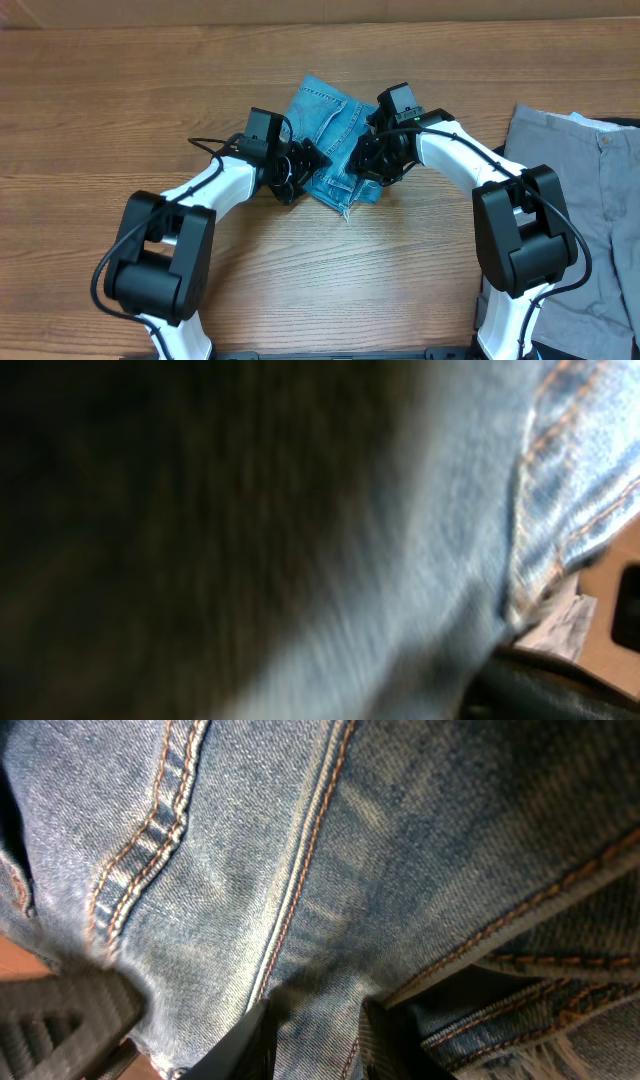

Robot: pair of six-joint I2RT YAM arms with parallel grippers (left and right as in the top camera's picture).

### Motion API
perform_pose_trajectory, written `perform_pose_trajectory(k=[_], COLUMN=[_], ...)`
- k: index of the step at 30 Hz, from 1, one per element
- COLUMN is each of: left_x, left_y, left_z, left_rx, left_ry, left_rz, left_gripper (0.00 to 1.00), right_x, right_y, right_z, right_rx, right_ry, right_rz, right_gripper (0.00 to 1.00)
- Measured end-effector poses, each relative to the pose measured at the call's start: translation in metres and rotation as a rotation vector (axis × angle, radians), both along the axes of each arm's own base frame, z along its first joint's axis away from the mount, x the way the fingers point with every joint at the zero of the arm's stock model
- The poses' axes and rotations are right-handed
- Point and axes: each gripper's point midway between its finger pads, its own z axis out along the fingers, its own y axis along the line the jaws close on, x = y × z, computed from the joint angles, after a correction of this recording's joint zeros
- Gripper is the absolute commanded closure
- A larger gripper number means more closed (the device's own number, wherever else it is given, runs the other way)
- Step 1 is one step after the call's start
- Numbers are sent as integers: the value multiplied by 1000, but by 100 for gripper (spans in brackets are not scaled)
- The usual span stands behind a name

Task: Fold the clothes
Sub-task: 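Drag the jeans bundle to the upper-left table area with the left gripper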

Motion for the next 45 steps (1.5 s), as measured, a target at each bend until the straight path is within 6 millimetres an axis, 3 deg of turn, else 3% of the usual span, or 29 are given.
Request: perform_pose_trajectory(k=[6, 11, 13, 16, 19, 20, 22, 25, 27, 31, 34, 37, 40, 43, 45], left_x=[0, -5, -10, -17, -18, -16, -5, 29, 55, 89, 97, 108, 118, 121, 120], left_y=[4, 13, 20, 42, 72, 84, 111, 154, 184, 252, 290, 314, 328, 340, 346], left_z=[-12, -12, -12, -10, -4, -1, 10, 36, 56, 83, 84, 77, 57, 35, 24], left_rx=[-5, -9, -3, 0, -7, -8, -10, 5, 26, 101, 158, 195, 205, 202, 195], left_ry=[9, 11, 32, 67, 87, 85, 51, -73, -182, -367, -418, -461, -480, -474, -459], left_rz=[-30, -92, -119, -146, -131, -114, -70, 8, 64, 186, 258, 298, 318, 335, 348], left_gripper=[88, 96, 96, 96, 96, 96, 96, 96, 96, 94, 91, 89, 85, 70, 50], right_x=[-4, -21, -28, -32, -24, -20, -17, -23, -29, -39, -40, -40, -40, -42, -43], right_y=[-1, -5, -6, -9, -6, -5, -4, -6, -8, -11, -12, -11, -12, -12, -13], right_z=[-1, -2, 3, 26, 72, 99, 136, 192, 210, 211, 207, 207, 207, 206, 205], right_rx=[-3, -21, -26, -30, -2, 17, 46, 88, 101, 93, 87, 88, 87, 83, 82], right_ry=[18, 95, 117, 95, -10, -76, -167, -302, -342, -318, -305, -306, -304, -296, -292], right_rz=[1, 10, 28, 51, 66, 69, 74, 76, 77, 78, 79, 81, 81, 83, 83], right_gripper=[71, 66, 66, 64, 62, 62, 61, 61, 61, 61, 61, 61, 61, 61, 61])
